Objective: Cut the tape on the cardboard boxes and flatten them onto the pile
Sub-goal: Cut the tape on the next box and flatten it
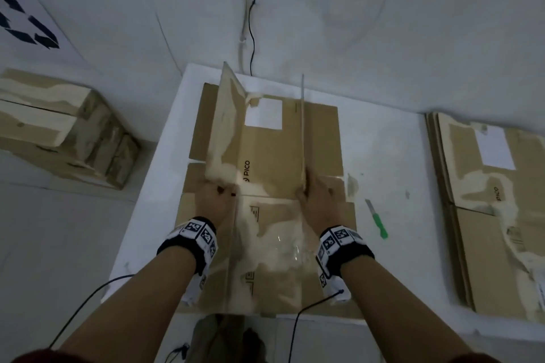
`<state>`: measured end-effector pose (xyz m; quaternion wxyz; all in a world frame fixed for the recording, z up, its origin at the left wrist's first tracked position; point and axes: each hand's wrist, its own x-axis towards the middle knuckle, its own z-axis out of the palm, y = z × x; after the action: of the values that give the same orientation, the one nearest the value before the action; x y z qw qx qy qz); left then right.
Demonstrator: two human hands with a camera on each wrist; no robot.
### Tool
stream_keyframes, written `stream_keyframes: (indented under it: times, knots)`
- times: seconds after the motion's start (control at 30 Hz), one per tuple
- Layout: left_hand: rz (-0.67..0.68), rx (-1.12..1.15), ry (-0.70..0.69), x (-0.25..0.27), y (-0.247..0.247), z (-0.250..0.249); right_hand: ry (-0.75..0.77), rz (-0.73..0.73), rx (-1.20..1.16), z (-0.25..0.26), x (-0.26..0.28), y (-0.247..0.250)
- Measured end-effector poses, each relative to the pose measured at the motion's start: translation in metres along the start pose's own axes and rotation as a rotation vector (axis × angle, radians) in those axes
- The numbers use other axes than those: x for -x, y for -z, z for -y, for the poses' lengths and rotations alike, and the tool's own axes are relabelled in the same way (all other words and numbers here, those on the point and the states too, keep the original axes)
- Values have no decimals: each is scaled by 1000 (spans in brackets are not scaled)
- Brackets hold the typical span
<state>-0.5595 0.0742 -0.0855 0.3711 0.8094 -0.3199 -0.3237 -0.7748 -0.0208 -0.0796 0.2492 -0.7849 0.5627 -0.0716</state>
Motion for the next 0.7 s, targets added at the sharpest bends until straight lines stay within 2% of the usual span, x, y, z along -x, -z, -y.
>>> stream_keyframes:
  times: [0.07, 0.13, 0.2, 0.27, 0.3, 0.37, 0.43, 0.47, 0.5, 0.57, 0.7]
  knots:
    - [-97, 51, 60, 3, -3, 0, -105, -116, -168, -6, 5, -14]
    - [-325, 149, 157, 7, -9, -3, -240, -270, -361, -9, 11, -26]
    - [-499, 195, 167, 9, -13, -3, -333, -509, -471, -15, 13, -34]
    - [-526, 104, 132, 2, -18, 4, -433, -680, -478, -17, 14, -35]
    - [-520, -27, 98, -1, -18, 4, -457, -712, -379, -21, 13, -37]
    - [-457, -329, -107, -8, -22, 8, -381, -694, -189, -22, 9, -36]
    - [-206, -471, -400, -8, -34, 19, -140, -592, -105, -21, 4, -41]
    - [-91, -516, -494, -8, -40, 27, -19, -495, -93, -19, 2, -46]
    - [0, -565, -531, -8, -44, 35, 66, -383, -56, -17, 3, -51]
    - [69, -667, -517, -7, -47, 40, 110, -201, 112, -12, 8, -62]
    - [64, -740, -509, -10, -49, 39, 43, -151, 241, -10, 10, -65]
